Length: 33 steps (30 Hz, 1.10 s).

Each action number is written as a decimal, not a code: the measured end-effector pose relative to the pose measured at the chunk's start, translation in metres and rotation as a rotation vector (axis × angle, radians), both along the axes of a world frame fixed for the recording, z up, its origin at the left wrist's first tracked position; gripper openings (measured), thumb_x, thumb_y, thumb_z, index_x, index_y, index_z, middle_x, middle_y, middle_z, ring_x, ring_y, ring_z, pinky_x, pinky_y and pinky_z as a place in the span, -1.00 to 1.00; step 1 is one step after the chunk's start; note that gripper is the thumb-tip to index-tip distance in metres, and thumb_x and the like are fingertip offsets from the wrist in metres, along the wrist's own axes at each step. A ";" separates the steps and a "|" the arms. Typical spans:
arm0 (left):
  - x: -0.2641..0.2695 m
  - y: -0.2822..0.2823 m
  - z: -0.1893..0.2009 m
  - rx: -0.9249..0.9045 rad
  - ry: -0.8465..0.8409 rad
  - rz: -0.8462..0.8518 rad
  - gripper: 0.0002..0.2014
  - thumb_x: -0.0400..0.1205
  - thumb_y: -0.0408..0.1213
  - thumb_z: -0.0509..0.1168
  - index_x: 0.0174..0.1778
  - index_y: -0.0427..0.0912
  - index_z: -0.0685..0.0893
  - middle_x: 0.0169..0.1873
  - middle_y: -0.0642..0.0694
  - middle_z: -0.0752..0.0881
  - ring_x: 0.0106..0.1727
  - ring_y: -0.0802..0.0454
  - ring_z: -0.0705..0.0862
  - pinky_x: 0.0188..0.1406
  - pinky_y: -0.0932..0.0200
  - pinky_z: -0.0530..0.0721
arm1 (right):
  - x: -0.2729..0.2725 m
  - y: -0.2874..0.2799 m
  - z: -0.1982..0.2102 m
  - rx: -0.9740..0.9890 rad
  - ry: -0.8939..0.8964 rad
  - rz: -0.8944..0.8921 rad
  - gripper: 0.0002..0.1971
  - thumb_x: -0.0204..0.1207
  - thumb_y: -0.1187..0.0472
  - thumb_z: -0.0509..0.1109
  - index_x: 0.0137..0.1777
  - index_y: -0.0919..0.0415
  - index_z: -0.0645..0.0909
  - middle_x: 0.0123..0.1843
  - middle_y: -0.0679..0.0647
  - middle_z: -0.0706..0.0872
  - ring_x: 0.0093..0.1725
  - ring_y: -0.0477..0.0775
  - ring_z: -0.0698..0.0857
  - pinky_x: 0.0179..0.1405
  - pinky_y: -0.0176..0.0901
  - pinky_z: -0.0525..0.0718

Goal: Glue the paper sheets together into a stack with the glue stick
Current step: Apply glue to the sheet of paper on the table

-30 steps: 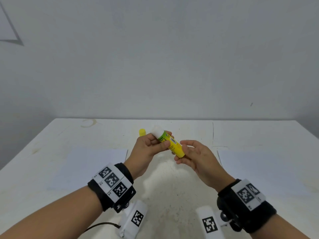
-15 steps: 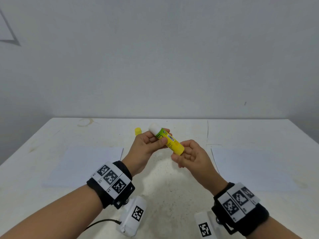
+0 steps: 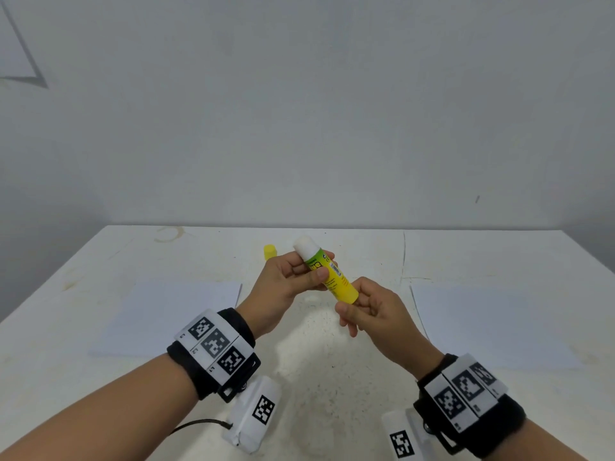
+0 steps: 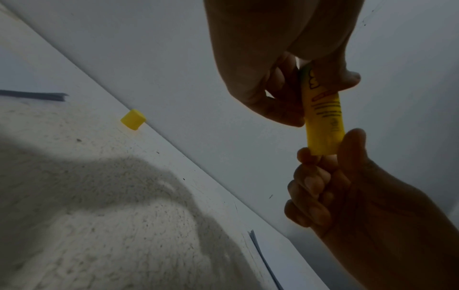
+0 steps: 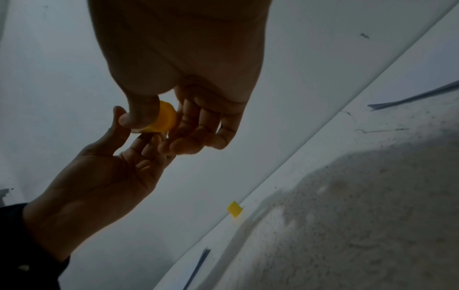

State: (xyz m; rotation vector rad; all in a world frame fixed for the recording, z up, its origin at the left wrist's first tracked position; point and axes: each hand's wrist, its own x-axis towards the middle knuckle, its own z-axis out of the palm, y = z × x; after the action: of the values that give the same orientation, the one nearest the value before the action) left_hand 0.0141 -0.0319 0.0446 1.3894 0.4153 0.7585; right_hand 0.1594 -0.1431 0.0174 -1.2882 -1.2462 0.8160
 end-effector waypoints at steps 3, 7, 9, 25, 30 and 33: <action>0.001 -0.001 0.002 0.015 0.048 -0.001 -0.78 0.48 -0.31 0.47 0.03 -0.21 0.71 -0.15 -0.03 0.83 -0.07 0.03 0.77 0.03 0.12 0.73 | 0.000 -0.002 0.000 -0.037 -0.017 0.056 -0.64 0.46 -0.10 0.34 -0.13 0.25 0.61 -0.39 0.06 0.74 -0.42 -0.03 0.65 -0.38 -0.31 0.53; 0.001 -0.004 0.001 0.066 0.094 -0.008 -0.83 0.40 -0.25 0.46 -0.10 -0.04 0.82 -0.14 -0.03 0.83 -0.06 0.03 0.76 -0.04 0.20 0.71 | -0.005 -0.012 0.004 -0.055 -0.109 0.019 -0.59 0.36 -0.20 0.36 0.01 0.11 0.66 -0.15 0.03 0.81 -0.20 -0.02 0.75 -0.23 -0.24 0.64; 0.004 -0.011 -0.002 0.130 0.143 -0.011 -0.85 0.38 -0.25 0.52 -0.15 -0.01 0.85 -0.09 -0.12 0.83 -0.06 -0.04 0.76 0.00 0.19 0.69 | -0.007 -0.013 0.009 -0.035 -0.169 -0.043 -0.68 0.40 -0.03 0.49 0.10 0.02 0.58 -0.12 0.01 0.77 -0.17 -0.07 0.71 -0.18 -0.27 0.64; -0.036 0.015 -0.007 0.457 0.752 0.116 -0.75 0.56 -0.20 0.45 0.15 0.03 0.70 0.12 0.19 0.64 0.23 0.20 0.55 0.19 0.25 0.41 | 0.104 -0.041 -0.006 -0.666 -0.386 -0.317 -0.77 0.52 0.37 0.32 -0.32 0.22 0.37 -0.37 0.14 0.54 -0.41 0.04 0.50 -0.36 -0.17 0.42; -0.055 0.032 -0.020 0.414 0.816 0.198 -0.77 0.58 -0.33 0.42 0.14 -0.05 0.70 0.17 0.04 0.66 0.27 0.09 0.55 0.16 0.24 0.35 | 0.110 -0.041 -0.019 -0.830 -0.360 -0.249 -0.80 0.48 0.40 0.32 -0.26 0.23 0.35 -0.37 0.13 0.50 -0.44 0.01 0.47 -0.44 -0.26 0.44; -0.071 0.044 -0.024 0.427 0.869 0.272 -0.71 0.56 -0.37 0.43 0.19 -0.08 0.68 0.23 -0.02 0.65 0.37 0.01 0.51 0.23 0.21 0.33 | 0.110 -0.040 -0.020 -0.844 -0.357 -0.243 -0.80 0.47 0.38 0.35 -0.21 0.23 0.36 -0.32 0.14 0.52 -0.38 0.03 0.49 -0.36 -0.21 0.47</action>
State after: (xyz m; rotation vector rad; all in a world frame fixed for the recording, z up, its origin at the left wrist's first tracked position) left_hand -0.0566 0.0121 0.0204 2.0703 1.1870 0.4277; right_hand 0.2693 -0.1830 -0.0028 -2.2970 -0.9956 1.0028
